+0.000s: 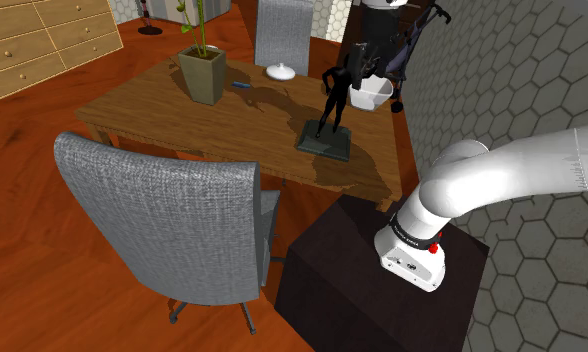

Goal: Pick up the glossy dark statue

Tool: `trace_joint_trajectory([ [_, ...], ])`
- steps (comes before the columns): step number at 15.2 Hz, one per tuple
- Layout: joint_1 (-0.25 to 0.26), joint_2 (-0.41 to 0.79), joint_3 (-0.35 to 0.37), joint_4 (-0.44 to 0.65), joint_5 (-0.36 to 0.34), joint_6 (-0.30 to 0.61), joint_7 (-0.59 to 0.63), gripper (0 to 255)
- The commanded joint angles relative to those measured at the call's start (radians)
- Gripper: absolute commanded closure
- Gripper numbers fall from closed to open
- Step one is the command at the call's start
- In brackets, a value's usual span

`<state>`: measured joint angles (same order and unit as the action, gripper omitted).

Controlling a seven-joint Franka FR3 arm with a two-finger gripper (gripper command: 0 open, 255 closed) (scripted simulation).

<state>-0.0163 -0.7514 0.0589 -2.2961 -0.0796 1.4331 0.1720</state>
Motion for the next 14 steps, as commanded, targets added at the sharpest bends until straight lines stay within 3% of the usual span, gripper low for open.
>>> trace_joint_trajectory([
  [1, 0.000, 0.000, 0.000, 0.000, 0.000, 0.000, 0.000, 0],
  [8, -0.003, 0.109, -0.142, 0.039, -0.109, 0.157, -0.244, 0],
  [14, 0.005, 0.231, -0.242, 0.117, -0.148, 0.274, -0.423, 0],
])
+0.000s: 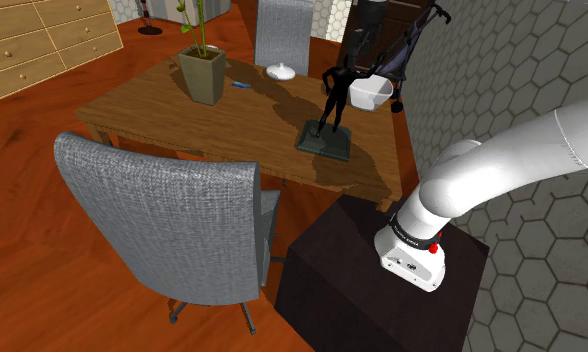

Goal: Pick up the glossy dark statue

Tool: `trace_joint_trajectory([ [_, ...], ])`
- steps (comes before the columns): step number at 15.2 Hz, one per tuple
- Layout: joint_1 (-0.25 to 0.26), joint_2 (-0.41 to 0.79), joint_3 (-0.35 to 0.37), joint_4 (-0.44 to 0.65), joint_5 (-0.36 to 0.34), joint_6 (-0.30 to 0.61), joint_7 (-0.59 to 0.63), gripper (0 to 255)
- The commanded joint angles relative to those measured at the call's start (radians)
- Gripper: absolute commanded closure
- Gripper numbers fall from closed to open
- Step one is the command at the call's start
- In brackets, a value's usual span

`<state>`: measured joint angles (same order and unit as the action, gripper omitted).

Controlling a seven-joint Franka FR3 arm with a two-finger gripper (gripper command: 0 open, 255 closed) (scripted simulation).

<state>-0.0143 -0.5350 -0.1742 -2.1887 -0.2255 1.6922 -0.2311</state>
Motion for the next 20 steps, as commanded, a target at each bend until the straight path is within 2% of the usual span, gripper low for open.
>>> trace_joint_trajectory([
  [1, 0.002, 0.013, -0.010, -0.006, -0.003, 0.027, -0.018, 0],
  [7, -0.001, 0.007, -0.017, -0.098, -0.012, 0.113, -0.006, 0],
  [9, -0.001, 0.007, -0.017, -0.098, -0.012, 0.113, -0.006, 0],
  [10, 0.000, 0.007, -0.017, -0.098, -0.011, 0.113, -0.006, 255],
  [20, 0.000, 0.007, -0.016, -0.085, -0.010, 0.100, -0.008, 255],
])
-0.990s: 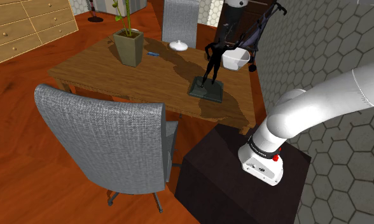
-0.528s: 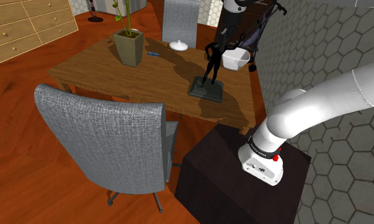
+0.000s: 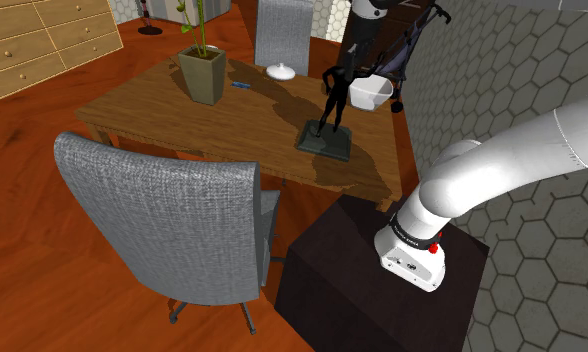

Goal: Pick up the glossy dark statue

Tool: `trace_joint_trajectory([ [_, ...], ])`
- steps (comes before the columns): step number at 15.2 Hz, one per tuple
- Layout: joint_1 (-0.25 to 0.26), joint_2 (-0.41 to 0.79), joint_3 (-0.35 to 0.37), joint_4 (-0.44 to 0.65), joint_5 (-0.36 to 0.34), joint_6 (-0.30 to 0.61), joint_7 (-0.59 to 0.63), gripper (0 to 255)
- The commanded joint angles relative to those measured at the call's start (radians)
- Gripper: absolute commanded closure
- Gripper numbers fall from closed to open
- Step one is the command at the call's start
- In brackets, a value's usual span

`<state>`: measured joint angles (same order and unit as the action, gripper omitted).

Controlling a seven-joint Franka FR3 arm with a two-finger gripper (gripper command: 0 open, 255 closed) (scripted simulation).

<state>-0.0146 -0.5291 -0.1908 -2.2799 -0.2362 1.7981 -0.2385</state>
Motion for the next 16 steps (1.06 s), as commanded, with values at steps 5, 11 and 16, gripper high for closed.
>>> trace_joint_trajectory([
  [5, 0.002, 0.006, 0.006, 0.077, 0.007, -0.071, -0.010, 255],
  [11, 0.005, 0.019, 0.012, 0.168, 0.014, -0.148, -0.022, 255],
  [16, 0.006, 0.029, 0.015, 0.218, 0.017, -0.188, -0.028, 255],
])
